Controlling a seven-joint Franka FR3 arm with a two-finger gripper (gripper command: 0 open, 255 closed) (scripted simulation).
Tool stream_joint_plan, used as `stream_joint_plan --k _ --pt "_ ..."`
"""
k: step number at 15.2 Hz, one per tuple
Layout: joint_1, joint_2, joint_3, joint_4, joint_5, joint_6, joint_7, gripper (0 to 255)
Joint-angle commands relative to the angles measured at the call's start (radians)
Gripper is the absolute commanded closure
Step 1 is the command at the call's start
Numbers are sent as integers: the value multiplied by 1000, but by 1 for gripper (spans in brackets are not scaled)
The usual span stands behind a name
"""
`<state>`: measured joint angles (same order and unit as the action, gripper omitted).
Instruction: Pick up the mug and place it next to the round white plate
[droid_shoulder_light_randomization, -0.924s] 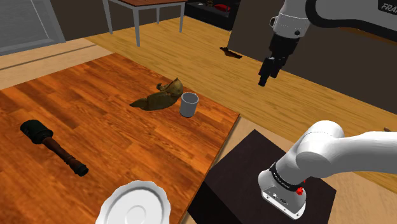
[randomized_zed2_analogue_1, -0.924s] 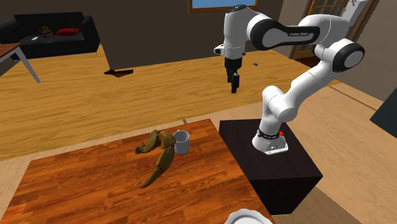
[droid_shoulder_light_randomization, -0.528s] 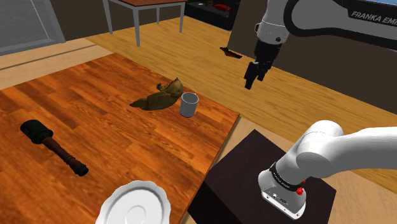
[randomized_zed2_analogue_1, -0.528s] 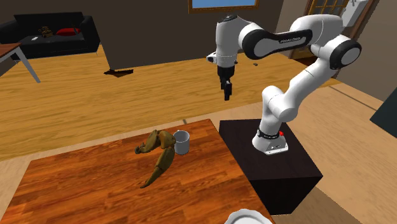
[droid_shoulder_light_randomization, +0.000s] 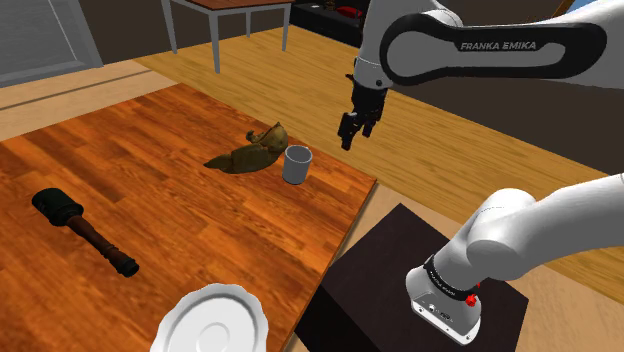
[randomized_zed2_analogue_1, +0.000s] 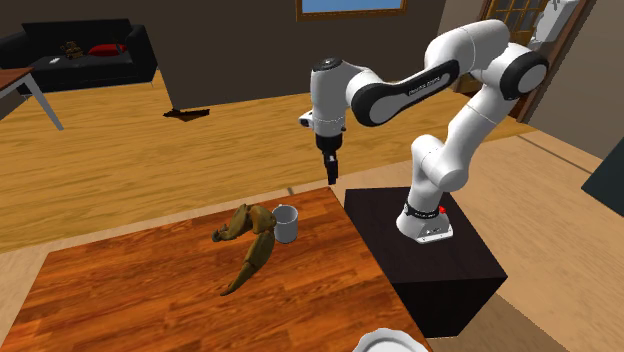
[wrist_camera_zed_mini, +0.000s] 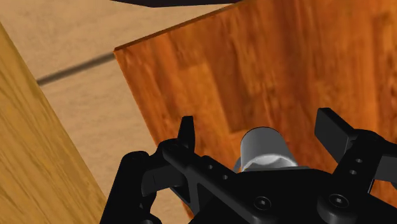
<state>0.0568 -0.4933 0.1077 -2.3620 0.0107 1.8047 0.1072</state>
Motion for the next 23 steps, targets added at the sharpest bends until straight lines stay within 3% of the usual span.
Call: stream_joint_plan --k 1,8,15,23 --pt "3 65 13 19 2 52 12 0" --pt "17 313 59 121 -12 212 66 0" --pt "37 564 89 279 -58 315 126 0" --pt "37 612 86 228 -73 412 136 0"
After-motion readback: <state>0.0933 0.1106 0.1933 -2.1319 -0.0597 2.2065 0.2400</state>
